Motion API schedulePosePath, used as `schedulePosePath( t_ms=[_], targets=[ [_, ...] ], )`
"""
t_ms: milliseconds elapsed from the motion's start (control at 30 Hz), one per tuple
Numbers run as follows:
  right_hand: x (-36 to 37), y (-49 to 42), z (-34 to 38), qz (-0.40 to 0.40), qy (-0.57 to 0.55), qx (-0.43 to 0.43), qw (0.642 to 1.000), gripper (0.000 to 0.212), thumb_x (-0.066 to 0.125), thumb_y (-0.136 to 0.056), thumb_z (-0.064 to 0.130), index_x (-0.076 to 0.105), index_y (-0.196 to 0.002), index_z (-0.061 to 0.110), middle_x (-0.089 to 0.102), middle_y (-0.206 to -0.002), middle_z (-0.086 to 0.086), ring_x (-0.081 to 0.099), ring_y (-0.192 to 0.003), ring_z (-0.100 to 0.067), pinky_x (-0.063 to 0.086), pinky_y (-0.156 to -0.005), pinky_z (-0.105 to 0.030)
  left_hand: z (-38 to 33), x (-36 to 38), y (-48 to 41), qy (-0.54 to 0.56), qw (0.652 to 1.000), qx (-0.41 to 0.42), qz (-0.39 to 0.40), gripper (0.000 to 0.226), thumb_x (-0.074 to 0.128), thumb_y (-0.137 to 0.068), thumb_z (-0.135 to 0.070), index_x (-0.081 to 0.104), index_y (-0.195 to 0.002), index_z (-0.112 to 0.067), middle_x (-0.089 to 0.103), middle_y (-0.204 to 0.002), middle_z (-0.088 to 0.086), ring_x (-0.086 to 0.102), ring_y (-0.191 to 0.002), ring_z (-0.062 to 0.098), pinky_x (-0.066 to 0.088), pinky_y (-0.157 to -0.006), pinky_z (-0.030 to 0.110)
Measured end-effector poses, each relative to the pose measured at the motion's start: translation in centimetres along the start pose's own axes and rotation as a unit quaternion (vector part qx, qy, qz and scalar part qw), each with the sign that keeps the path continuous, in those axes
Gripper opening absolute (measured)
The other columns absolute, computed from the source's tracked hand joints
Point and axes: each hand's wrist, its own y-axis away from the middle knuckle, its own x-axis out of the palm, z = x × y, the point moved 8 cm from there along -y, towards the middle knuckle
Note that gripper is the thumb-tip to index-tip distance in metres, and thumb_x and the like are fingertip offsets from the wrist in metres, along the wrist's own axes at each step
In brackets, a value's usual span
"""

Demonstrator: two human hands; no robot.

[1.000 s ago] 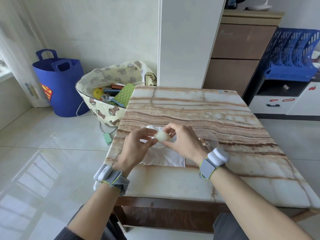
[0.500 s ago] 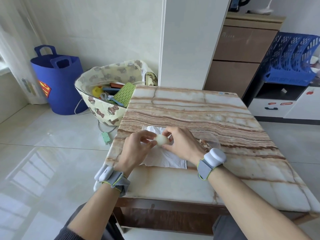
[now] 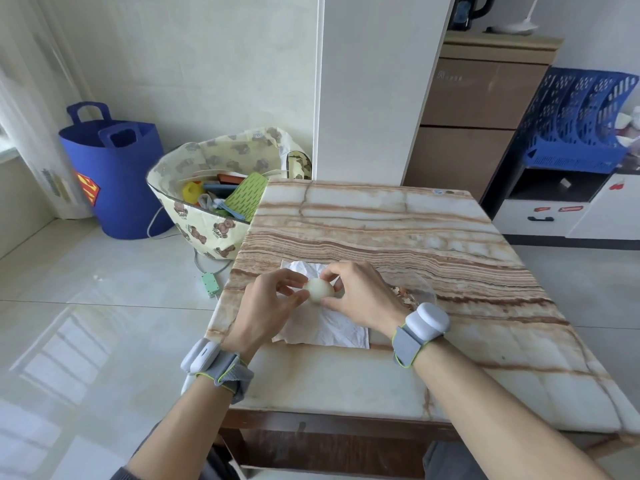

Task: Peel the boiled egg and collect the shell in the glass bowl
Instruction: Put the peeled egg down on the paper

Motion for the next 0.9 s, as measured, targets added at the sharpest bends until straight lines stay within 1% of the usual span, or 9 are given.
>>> schedulePosePath(
  t_ms=[167, 300, 467, 633, 733, 900],
  targets=[
    [-0.5, 0.0, 0.0, -0.006, -0.014, -0.007, 1.0, 0.025, 0.083, -0.084, 0.032, 0.073, -0.105, 0.023, 0.073, -0.101, 0.007, 0.067, -0.086, -0.012, 0.056, -0.08, -0.036, -0.2, -0.1, -0.3, -0.015, 1.0, 0.017, 0.002, 0.017, 0.082, -0.083, -0.024, 0.076, -0.095, -0.034, 0.074, -0.093, -0.025, 0.069, -0.085, -0.004, 0.047, -0.073, 0.014],
    [-0.8, -0.1, -0.2, -0.003, -0.02, -0.007, 1.0, 0.02, 0.079, -0.086, 0.027, 0.073, -0.105, 0.023, 0.073, -0.103, 0.007, 0.068, -0.086, -0.013, 0.057, -0.082, -0.038, -0.5, 0.1, -0.5, -0.027, 0.999, 0.023, 0.006, 0.017, 0.08, -0.084, -0.022, 0.075, -0.096, -0.034, 0.075, -0.096, -0.024, 0.069, -0.087, -0.004, 0.05, -0.075, 0.017],
    [-0.8, 0.1, -0.5, -0.007, -0.02, -0.005, 1.0, 0.014, 0.076, -0.087, 0.022, 0.073, -0.099, 0.024, 0.073, -0.099, 0.007, 0.069, -0.082, -0.012, 0.058, -0.08, -0.038, -1.0, 0.3, -0.5, -0.024, 0.999, 0.034, 0.005, 0.017, 0.078, -0.086, -0.02, 0.074, -0.098, -0.032, 0.075, -0.099, -0.023, 0.069, -0.087, -0.005, 0.05, -0.071, 0.019],
    [-0.8, 0.1, -0.4, -0.003, -0.027, -0.007, 1.0, 0.007, 0.071, -0.089, 0.029, 0.072, -0.096, 0.026, 0.074, -0.096, 0.009, 0.068, -0.082, -0.01, 0.058, -0.08, -0.036, -1.0, 0.4, -0.5, -0.025, 0.999, 0.039, 0.005, 0.016, 0.076, -0.088, -0.019, 0.074, -0.094, -0.034, 0.075, -0.099, -0.025, 0.07, -0.087, -0.005, 0.049, -0.068, 0.019],
    [-0.7, -0.1, -0.4, 0.0, -0.032, -0.006, 0.999, 0.01, 0.068, -0.091, 0.034, 0.072, -0.095, 0.026, 0.074, -0.095, 0.01, 0.069, -0.082, -0.01, 0.058, -0.078, -0.036, -1.1, 0.4, -0.6, -0.03, 0.999, 0.043, 0.009, 0.017, 0.075, -0.088, -0.019, 0.073, -0.094, -0.034, 0.075, -0.099, -0.024, 0.07, -0.086, -0.005, 0.048, -0.067, 0.018],
    [-0.6, -0.2, -0.9, 0.008, -0.052, 0.011, 0.999, 0.01, 0.067, -0.092, 0.035, 0.071, -0.092, 0.025, 0.073, -0.092, 0.011, 0.068, -0.081, -0.008, 0.058, -0.078, -0.038, -1.1, 0.6, -0.9, -0.021, 0.999, 0.039, 0.029, 0.015, 0.074, -0.089, -0.02, 0.072, -0.096, -0.034, 0.075, -0.1, -0.023, 0.071, -0.088, -0.005, 0.05, -0.065, 0.014]
  ],
)
